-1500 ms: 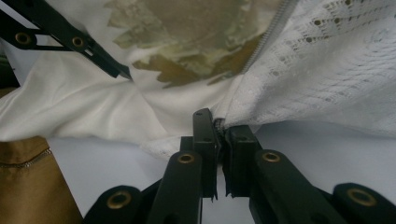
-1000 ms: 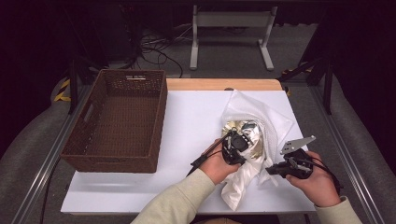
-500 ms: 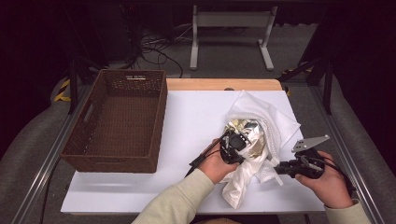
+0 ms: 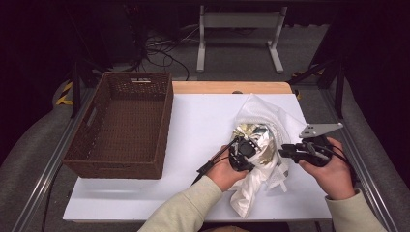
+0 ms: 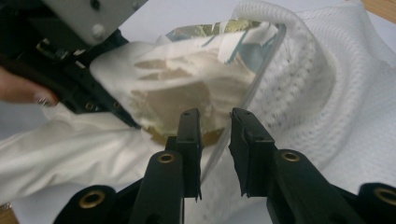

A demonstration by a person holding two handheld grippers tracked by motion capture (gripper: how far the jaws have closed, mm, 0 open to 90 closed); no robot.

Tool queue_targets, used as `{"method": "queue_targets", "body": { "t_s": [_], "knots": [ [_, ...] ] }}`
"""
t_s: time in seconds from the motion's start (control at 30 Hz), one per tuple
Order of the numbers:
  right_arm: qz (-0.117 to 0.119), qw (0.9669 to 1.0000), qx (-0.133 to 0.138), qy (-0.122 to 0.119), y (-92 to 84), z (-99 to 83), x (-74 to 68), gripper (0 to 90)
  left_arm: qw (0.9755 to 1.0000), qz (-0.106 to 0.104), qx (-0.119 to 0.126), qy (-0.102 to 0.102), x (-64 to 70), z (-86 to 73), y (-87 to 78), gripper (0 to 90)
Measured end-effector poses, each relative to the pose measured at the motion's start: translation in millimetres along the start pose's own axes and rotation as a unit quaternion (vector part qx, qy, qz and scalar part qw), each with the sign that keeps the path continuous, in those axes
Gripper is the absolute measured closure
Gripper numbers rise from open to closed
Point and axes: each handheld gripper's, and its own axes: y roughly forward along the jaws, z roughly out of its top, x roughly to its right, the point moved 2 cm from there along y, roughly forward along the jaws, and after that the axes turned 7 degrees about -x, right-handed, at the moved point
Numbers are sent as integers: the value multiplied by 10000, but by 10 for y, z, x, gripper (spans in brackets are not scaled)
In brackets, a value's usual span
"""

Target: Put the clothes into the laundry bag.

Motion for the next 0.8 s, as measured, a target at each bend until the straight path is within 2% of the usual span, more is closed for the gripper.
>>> {"method": "queue_targets", "body": {
  "t_s": [0.2, 0.37, 0.43, 0.5, 0.57, 0.63, 0.7, 0.73, 0.8],
  "knots": [
    [-223, 9997, -88, -60, 138, 191, 61, 732, 10000, -22, 9, 7, 21, -13, 4, 730],
    [-399, 9990, -193, 45, 213, 318, 143, 729, 10000, -26, 40, 14, 35, -14, 17, 729],
    [-418, 9988, -229, 78, 230, 328, 161, 721, 10000, -28, 36, 20, 39, -15, 17, 729],
    [-422, 9982, -372, 221, 323, 339, 240, 685, 10000, -35, 17, 14, 54, -20, 17, 729],
    [-337, 9982, -417, 255, 366, 328, 270, 689, 10000, -32, 21, 42, 59, -20, 19, 729],
    [-301, 9981, -458, 297, 386, 320, 276, 710, 10000, -37, 19, 45, 63, -19, 20, 729],
    [-165, 9981, -506, 296, 413, 311, 290, 827, 10000, -35, 7, 56, 73, -17, 20, 728],
    [-181, 9983, -492, 243, 410, 314, 290, 878, 10000, -46, 17, 53, 76, -16, 20, 728],
    [-242, 9988, -413, 133, 373, 344, 261, 886, 10000, -77, 35, 53, 75, -16, 23, 728]
  ]
}}
